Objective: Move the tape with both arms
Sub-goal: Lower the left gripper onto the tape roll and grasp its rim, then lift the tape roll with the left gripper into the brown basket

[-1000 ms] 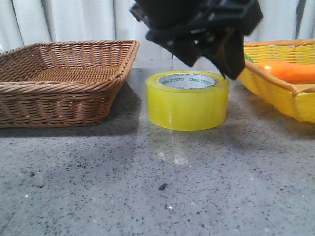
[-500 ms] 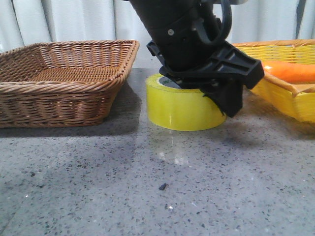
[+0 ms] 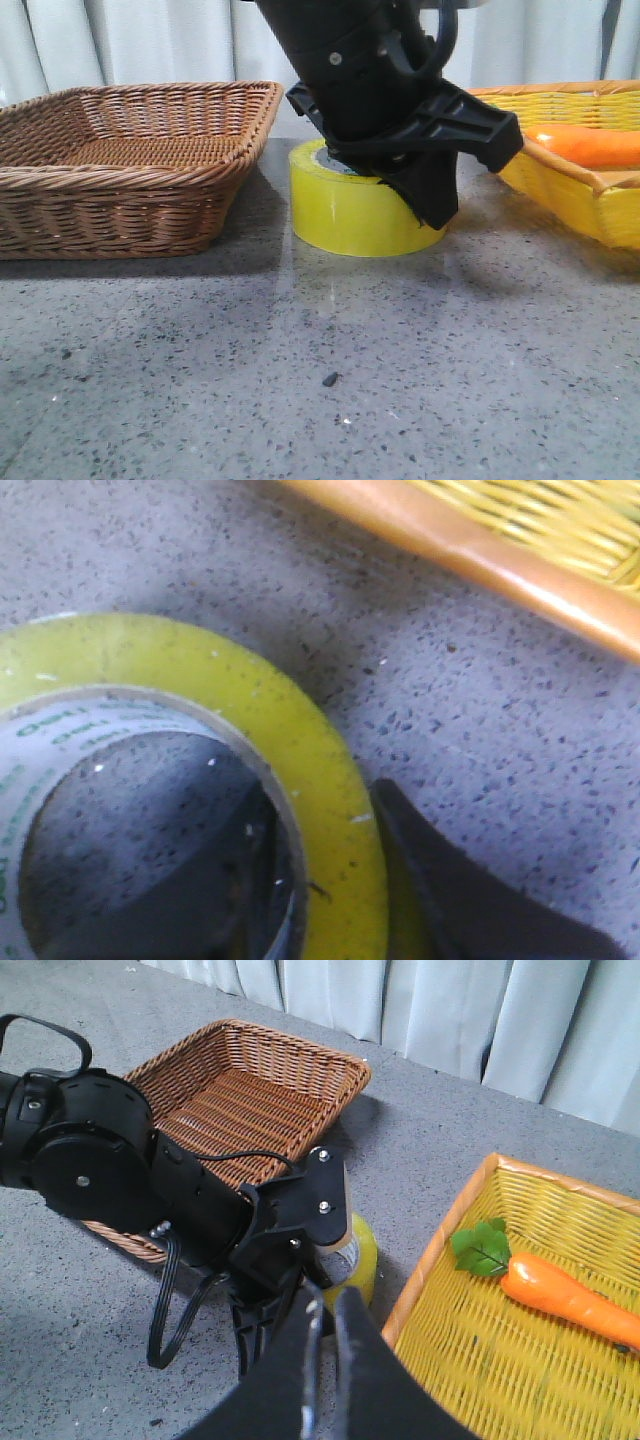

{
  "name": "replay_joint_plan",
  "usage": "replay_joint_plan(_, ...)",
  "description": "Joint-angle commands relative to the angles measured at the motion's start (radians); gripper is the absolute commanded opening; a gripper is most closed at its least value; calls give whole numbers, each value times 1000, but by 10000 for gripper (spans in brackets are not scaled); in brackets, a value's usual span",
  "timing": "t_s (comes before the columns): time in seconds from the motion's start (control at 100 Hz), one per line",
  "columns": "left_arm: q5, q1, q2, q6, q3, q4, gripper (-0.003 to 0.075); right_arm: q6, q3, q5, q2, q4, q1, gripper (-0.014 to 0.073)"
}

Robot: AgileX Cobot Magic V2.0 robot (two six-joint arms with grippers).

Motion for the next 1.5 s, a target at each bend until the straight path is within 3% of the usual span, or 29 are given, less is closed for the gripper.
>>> replay_joint_plan(0.0,-37,4,-91,-1,-69,11,-20,-1,-24,-65,-2,-22,0,-74)
replay_joint_plan(0.29,-26,50,-285,-1,-145,75,-20,-1,-24,-65,-2,-22,0,-74)
replay_joint_plan(0.5,142,192,-370,-1,-127,117,-21,-1,-24,-65,-2,-22,0,-74)
replay_joint_plan(0.61,161,261,-375,1,-68,117,-21,-1,-24,-67,-2,-22,0,-74)
replay_joint_plan(0.94,-68,316,-375,1,219,95,-20,-1,-24,-67,-2,-22,0,-74)
replay_joint_plan(1.2,-76,316,-361,1,265,86,-16,-1,-24,-67,-2,-22,0,-74)
replay_joint_plan(1.27,-77,316,-354,1,265,72,29,-1,-24,-65,-2,-22,0,-74)
replay_joint_plan(1.42,-85,316,-350,1,265,54,242,-1,-24,-64,-2,-22,0,-74)
replay_joint_plan(1.49,-85,316,-352,1,265,54,298,-1,-24,-64,-2,-22,0,-74)
